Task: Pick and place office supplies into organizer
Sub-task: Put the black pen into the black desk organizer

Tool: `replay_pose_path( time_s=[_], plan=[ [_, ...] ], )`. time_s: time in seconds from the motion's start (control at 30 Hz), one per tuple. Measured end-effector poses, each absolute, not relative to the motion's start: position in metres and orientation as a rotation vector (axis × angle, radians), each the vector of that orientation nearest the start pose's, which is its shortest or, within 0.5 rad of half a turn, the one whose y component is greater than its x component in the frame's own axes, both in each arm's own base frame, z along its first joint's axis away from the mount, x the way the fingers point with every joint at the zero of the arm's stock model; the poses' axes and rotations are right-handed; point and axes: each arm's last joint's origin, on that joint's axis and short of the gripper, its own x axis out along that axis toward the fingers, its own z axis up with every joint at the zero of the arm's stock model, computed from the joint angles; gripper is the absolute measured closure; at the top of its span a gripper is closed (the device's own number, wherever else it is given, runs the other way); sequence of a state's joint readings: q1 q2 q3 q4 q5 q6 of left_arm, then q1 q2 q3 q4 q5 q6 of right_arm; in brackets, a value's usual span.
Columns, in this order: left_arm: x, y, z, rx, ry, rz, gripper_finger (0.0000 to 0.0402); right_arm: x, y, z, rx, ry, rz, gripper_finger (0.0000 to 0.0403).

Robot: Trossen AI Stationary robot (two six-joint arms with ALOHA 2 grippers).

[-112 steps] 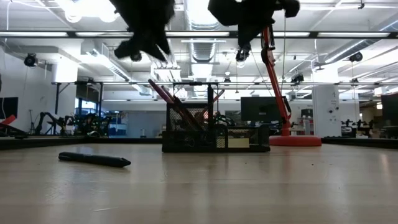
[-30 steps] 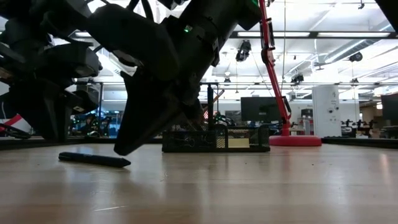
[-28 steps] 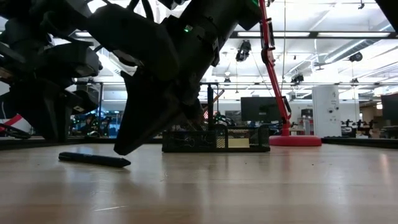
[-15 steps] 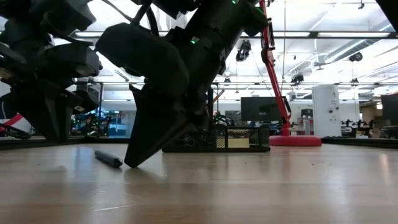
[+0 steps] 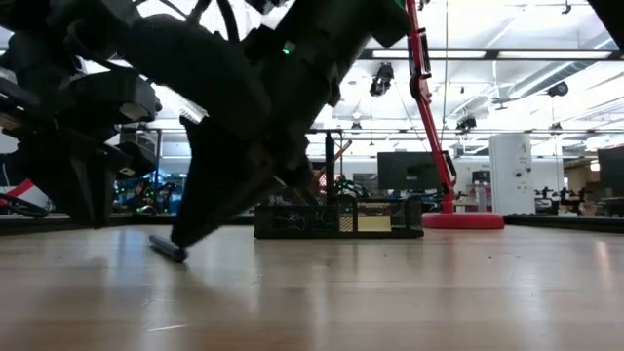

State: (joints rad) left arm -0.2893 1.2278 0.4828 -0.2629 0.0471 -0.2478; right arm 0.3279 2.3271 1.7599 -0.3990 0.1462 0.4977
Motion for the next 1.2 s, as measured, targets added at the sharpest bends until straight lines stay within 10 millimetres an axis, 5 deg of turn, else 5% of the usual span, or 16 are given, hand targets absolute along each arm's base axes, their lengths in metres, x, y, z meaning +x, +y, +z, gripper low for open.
replay_pose_path(
  time_s=[0.43, 1.0, 1.2],
  plan=[
    [0.198, -0.061, 0.142, -0.101, 1.051, -0.18, 0.035, 0.47, 0.156, 0.132, 0.217, 0.951, -0.074, 0.039],
    [0.2, -0.061, 0.143, -0.101, 1.039, -0.183, 0.035, 0.471, 0.163, 0.134, 0.111, 0.964, 0.142, 0.039],
    [0.201, -0.061, 0.143, -0.103, 1.028, -0.185, 0.035, 0.476, 0.151, 0.135, 0.132, 0.938, 0.116, 0.039]
  ],
)
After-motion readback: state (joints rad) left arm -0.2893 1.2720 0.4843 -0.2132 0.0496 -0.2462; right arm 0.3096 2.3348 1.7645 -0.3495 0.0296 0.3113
